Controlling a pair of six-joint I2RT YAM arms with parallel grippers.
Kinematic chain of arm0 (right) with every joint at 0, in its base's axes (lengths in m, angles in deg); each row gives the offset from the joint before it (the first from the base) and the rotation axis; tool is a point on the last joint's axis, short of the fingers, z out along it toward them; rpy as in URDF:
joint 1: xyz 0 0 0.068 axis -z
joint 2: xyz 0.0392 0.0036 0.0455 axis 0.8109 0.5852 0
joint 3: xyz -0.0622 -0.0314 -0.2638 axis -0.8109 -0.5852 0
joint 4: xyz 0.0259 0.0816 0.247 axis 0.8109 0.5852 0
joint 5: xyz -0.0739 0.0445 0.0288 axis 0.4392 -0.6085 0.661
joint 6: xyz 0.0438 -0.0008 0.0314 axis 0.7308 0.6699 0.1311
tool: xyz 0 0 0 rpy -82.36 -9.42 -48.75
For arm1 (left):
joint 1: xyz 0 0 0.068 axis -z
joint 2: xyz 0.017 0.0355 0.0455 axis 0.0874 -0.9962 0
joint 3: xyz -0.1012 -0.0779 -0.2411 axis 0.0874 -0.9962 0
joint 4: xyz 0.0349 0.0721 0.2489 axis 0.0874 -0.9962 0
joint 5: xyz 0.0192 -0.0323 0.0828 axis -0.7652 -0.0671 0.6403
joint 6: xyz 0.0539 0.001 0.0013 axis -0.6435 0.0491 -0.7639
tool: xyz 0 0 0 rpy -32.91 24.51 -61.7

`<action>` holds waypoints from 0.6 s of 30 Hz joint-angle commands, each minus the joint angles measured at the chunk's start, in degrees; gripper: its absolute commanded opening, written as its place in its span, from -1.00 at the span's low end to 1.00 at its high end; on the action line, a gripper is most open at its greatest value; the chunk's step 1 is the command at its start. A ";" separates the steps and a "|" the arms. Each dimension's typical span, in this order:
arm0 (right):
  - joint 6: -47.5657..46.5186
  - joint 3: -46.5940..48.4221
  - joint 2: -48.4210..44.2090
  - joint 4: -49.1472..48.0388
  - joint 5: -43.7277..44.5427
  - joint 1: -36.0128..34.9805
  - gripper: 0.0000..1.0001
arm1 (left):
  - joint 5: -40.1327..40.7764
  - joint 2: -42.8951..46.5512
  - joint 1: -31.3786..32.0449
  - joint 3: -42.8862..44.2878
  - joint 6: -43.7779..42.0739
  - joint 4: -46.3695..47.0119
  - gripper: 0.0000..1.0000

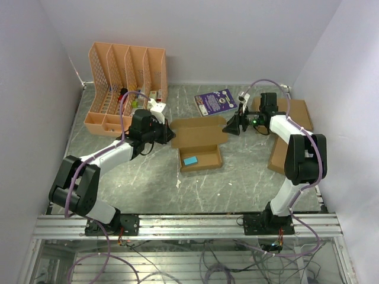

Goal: Fold the paper box

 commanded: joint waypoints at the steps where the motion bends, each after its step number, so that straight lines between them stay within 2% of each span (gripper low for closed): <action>1: -0.88 2.12 0.64 0.85 0.39 0.32 0.24 | 0.85 1.10 0.45 1.99 -1.75 -0.14 -0.86; 6: -1.82 5.48 3.93 3.82 -0.07 -0.54 0.23 | 0.90 1.11 0.45 2.25 -2.19 -0.64 -0.86; 13: -3.85 4.04 2.68 5.70 -1.03 -1.42 0.05 | 1.36 1.58 0.45 2.31 -2.34 -0.83 -0.86; 18: -5.76 4.35 3.13 8.57 -1.78 -1.47 -0.27 | 1.20 1.32 0.45 2.56 -2.35 -0.92 -0.86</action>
